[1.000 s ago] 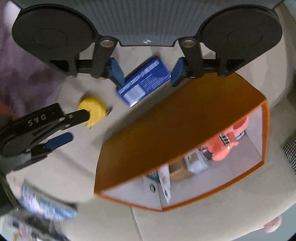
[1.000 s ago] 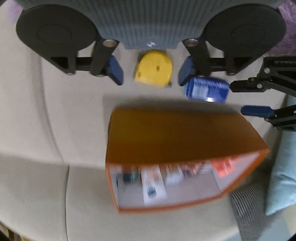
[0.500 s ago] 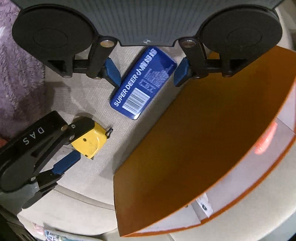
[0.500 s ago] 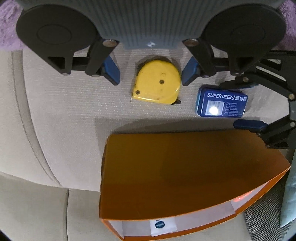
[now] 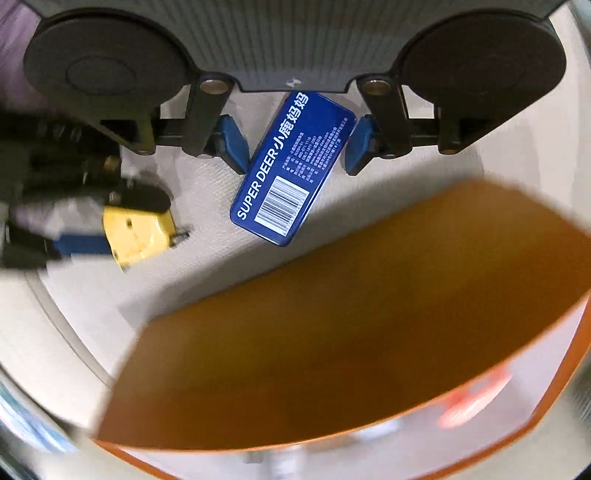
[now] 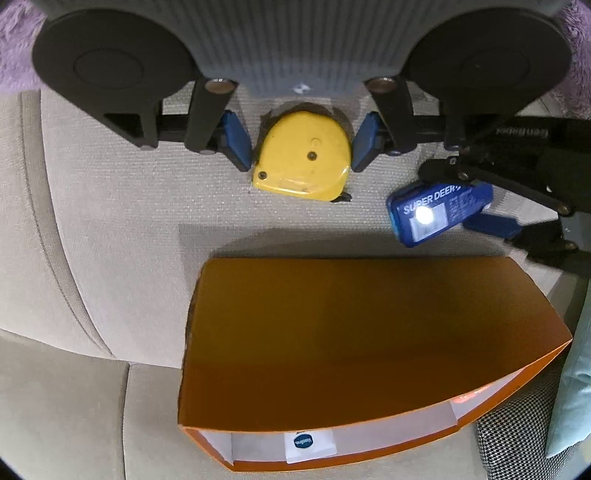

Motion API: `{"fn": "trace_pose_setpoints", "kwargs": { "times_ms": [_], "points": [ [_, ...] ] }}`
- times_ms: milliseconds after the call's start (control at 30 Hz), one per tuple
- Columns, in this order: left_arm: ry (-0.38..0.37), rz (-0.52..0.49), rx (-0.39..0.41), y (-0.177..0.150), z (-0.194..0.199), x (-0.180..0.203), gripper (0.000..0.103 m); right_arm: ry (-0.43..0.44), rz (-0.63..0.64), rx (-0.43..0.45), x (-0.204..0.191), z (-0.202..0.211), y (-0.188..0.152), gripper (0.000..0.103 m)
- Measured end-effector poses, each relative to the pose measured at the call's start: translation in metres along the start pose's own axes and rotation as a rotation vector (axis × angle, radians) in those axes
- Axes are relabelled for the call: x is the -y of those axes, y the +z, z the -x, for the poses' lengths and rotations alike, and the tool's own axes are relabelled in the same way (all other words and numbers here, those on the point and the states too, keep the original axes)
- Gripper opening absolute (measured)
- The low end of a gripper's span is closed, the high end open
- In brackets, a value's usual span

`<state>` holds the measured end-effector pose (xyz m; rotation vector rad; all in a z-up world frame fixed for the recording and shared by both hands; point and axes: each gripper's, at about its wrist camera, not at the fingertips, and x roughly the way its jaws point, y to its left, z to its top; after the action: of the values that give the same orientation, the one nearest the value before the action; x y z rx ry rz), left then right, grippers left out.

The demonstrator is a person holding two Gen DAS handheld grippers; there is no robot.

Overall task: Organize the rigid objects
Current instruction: 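Grasp the blue SUPER DEER tin with the left tool while the right tool grasps the yellow tape measure, then carry the blue tin and yellow tape measure with both tools into the orange box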

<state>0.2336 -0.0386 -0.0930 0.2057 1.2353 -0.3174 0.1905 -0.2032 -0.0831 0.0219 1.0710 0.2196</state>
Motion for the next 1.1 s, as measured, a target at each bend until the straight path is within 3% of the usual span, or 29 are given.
{"fn": "trace_pose_setpoints", "kwargs": {
  "times_ms": [100, 233, 400, 633, 900, 1100],
  "points": [
    [-0.039, 0.075, 0.018, -0.002, 0.004, -0.002, 0.065, 0.012, -0.014, 0.000, 0.001, 0.002, -0.001, 0.060],
    [-0.034, 0.023, 0.029, -0.005, 0.005, -0.002, 0.069, 0.022, -0.032, -0.004, 0.005, 0.002, -0.001, 0.060],
    [-0.027, -0.004, 0.057, -0.006, 0.005, 0.007, 0.058, 0.021, -0.016, -0.002, 0.006, -0.002, 0.001, 0.060],
    [-0.098, 0.166, 0.140, -0.022, 0.030, -0.016, 0.052, 0.034, -0.033, 0.024, 0.011, 0.004, -0.001, 0.057],
    [-0.180, 0.281, 0.233, -0.031, 0.076, -0.026, 0.051, 0.061, -0.013, 0.112, 0.010, 0.037, -0.001, 0.057],
    [-0.253, 0.327, 0.354, -0.019, 0.130, -0.033, 0.051, 0.107, -0.008, 0.233, 0.013, 0.090, 0.020, 0.057]
  ]
}}
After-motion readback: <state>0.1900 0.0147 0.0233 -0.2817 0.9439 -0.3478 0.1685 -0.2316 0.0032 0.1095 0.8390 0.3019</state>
